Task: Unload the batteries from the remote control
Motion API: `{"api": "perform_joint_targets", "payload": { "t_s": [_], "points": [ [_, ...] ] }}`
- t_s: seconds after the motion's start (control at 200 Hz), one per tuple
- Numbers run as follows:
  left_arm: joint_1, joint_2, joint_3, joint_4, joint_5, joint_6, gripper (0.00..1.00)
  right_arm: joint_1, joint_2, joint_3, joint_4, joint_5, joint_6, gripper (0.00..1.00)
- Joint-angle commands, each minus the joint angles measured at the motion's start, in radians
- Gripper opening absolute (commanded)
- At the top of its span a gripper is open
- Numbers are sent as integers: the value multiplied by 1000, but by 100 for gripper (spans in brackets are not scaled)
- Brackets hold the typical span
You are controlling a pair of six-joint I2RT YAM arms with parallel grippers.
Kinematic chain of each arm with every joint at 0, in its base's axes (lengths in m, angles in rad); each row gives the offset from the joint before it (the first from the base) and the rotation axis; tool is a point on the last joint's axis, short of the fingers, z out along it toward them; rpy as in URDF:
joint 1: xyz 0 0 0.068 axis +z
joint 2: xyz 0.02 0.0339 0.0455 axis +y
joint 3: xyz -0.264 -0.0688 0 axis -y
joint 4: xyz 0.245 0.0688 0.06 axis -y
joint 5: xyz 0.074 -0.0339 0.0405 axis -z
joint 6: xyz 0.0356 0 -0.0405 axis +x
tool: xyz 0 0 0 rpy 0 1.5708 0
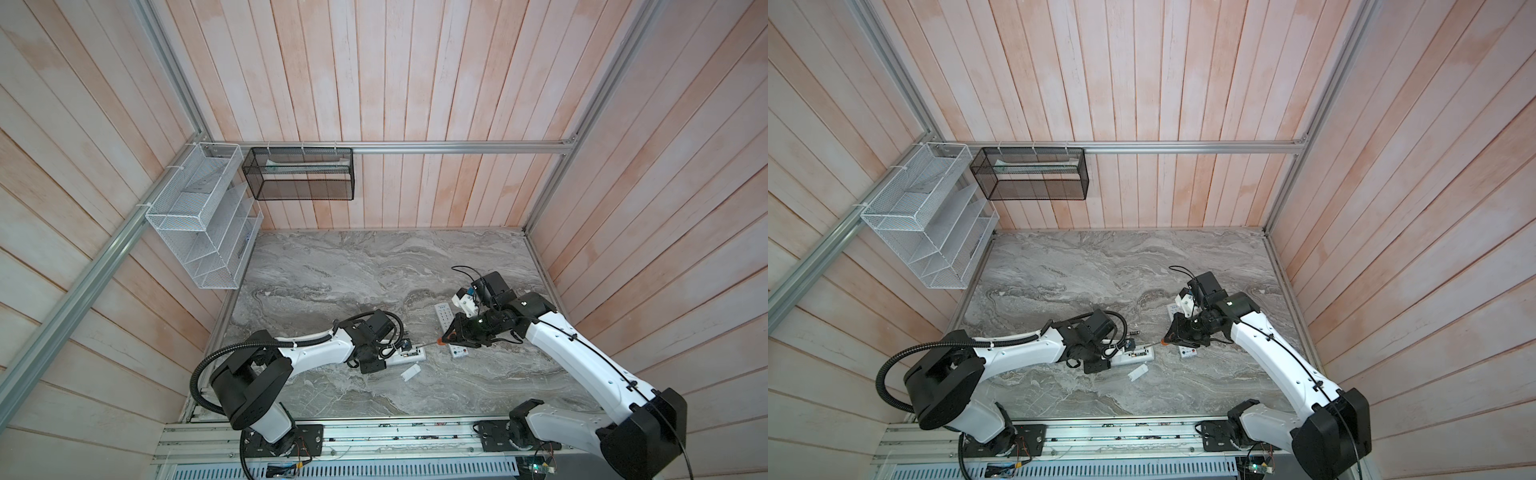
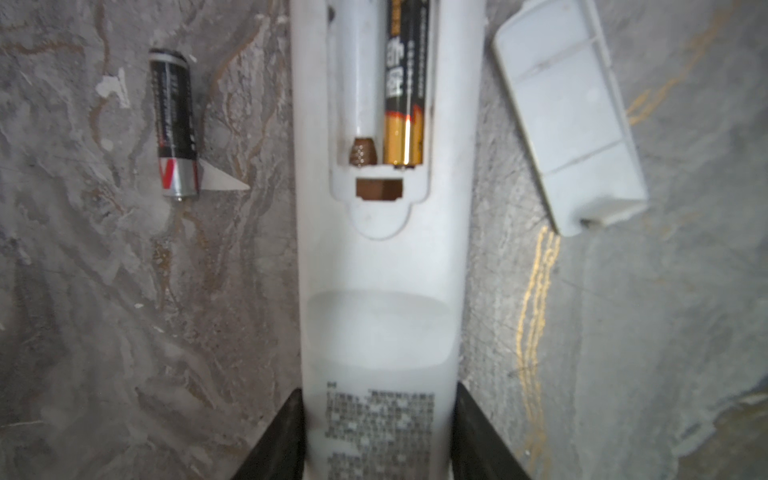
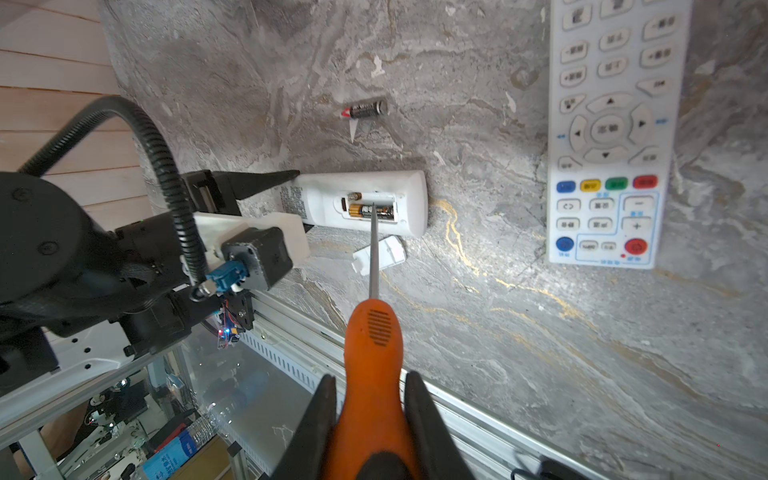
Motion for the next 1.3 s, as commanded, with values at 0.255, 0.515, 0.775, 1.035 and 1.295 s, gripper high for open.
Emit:
{"api": "perform_joint_targets", "payload": {
  "t_s": [0.255,0.515,0.775,1.035,1.295],
  "points": [
    [1,35,-1,-18,-7,-6,3,23,-1,-44,5,-5,-14,0],
    [0,36,-1,-19,-11,-4,2,24,3,-42,21,0,-10,0],
    [-7,34,-2,-19,-26,-4,2,25,0,0,14,0,-1,0],
    [-14,29,-2,-17,-43,-6,2,26,9,-19,23,21,-5,0],
    [-27,5,-8,-2,-83,-3,1,29,38,-11,35,25,-8,0]
  ]
}}
